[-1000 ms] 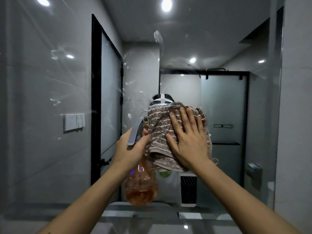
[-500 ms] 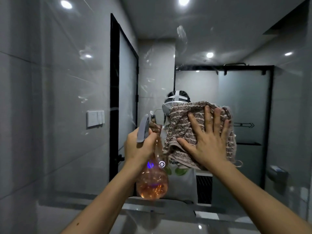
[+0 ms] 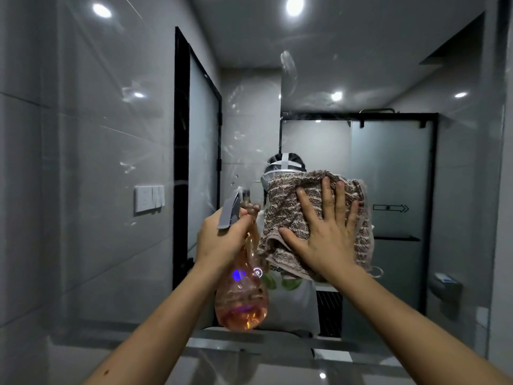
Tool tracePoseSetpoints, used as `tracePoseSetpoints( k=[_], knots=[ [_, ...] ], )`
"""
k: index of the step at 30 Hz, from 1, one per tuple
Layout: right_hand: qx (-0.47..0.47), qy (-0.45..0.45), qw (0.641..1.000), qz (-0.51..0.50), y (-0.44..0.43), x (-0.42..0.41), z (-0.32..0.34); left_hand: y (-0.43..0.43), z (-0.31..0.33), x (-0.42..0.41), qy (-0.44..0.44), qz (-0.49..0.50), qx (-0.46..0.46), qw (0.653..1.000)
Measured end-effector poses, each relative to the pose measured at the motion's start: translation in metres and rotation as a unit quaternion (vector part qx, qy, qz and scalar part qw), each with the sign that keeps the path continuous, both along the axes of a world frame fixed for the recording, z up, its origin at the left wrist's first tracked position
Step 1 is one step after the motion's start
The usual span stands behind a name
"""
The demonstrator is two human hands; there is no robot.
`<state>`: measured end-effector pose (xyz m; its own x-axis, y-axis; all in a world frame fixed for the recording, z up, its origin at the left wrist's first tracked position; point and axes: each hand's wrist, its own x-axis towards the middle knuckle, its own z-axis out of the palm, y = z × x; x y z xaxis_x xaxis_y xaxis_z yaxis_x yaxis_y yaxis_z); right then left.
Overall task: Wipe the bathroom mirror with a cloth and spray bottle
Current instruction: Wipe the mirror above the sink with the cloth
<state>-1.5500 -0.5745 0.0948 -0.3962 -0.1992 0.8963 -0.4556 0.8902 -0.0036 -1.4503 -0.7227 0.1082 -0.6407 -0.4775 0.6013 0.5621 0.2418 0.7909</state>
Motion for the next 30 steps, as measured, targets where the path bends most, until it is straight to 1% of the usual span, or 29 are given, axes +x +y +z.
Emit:
tracePoseSetpoints(
  k=[4, 8, 10, 13, 16, 20, 23, 27, 30],
  knots=[
    [0.019, -0.016, 1.000, 0.008, -0.008, 0.006, 0.008, -0.010, -0.002, 0.000, -0.005, 0.019, -0.037, 0.999],
    [0.081, 0.058, 0.994, 0.051, -0.044, 0.008, 0.029, -0.036, -0.004, 0.006, -0.035, 0.036, -0.027, 0.998],
    [0.104, 0.086, 0.988, 0.078, -0.075, 0.013, 0.034, -0.055, -0.005, 0.013, -0.045, 0.063, -0.018, 0.997],
    [0.148, 0.097, 0.978, 0.112, -0.128, 0.027, 0.020, -0.086, -0.011, 0.030, -0.041, 0.096, -0.017, 0.994],
    [0.170, 0.101, 0.972, 0.130, -0.152, 0.032, -0.001, -0.109, -0.021, 0.044, -0.050, 0.123, -0.035, 0.991],
    [0.172, 0.131, 0.969, 0.121, -0.137, 0.021, 0.004, -0.121, -0.021, 0.051, -0.051, 0.137, -0.035, 0.989],
    [0.122, 0.119, 0.981, 0.092, -0.109, 0.013, 0.015, -0.110, -0.019, 0.047, -0.032, 0.124, -0.035, 0.991],
    [0.085, 0.102, 0.990, 0.039, -0.054, 0.002, 0.026, -0.074, -0.018, 0.025, -0.010, 0.088, -0.048, 0.995],
    [0.060, 0.060, 0.996, -0.019, -0.005, -0.007, 0.024, -0.035, -0.019, 0.006, 0.000, 0.051, -0.018, 0.999]
  ],
)
